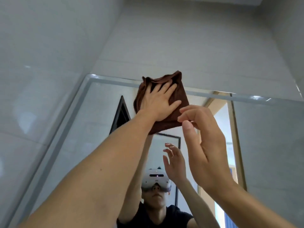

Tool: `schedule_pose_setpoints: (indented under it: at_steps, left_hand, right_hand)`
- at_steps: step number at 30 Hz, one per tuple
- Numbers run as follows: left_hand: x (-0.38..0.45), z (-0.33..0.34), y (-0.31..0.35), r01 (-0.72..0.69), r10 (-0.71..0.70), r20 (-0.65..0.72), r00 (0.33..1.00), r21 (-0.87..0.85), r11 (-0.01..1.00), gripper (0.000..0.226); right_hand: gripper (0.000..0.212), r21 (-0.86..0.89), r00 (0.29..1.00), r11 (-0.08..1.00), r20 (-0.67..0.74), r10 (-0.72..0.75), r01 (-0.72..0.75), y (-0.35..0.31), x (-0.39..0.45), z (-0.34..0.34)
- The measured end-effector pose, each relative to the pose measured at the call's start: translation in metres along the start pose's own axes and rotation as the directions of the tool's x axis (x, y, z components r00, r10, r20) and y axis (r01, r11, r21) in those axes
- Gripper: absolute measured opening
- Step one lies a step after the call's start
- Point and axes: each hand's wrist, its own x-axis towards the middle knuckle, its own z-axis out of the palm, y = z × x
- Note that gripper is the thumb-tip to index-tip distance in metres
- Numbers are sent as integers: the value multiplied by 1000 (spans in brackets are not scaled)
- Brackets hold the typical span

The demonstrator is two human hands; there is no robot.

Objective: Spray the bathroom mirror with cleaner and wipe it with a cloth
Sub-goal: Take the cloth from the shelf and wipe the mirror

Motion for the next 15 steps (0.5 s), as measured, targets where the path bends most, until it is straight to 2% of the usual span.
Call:
schedule_pose_setpoints:
  at_steps: [3, 9, 12, 15]
  left_hand:
    - [-15, 1, -71, 136, -131, -79, 988, 70, 988, 75]
    - [-44, -18, -185, 365, -360, -75, 930, 63, 929, 74]
    - [-50, -19, -213, 391, -387, -70, 920, 66, 918, 74]
    - [-49, -19, -210, 397, -392, -76, 917, 70, 915, 74]
  right_hand:
    - [21, -17, 999, 1000, 39, -7, 8, -1, 3, 9]
    - [15, -22, 990, 998, 127, -57, 60, -14, 14, 47]
    - [14, 7, 980, 997, 184, -75, 75, -22, 16, 71]
    - [20, -15, 971, 999, 235, -43, 47, -30, 13, 95]
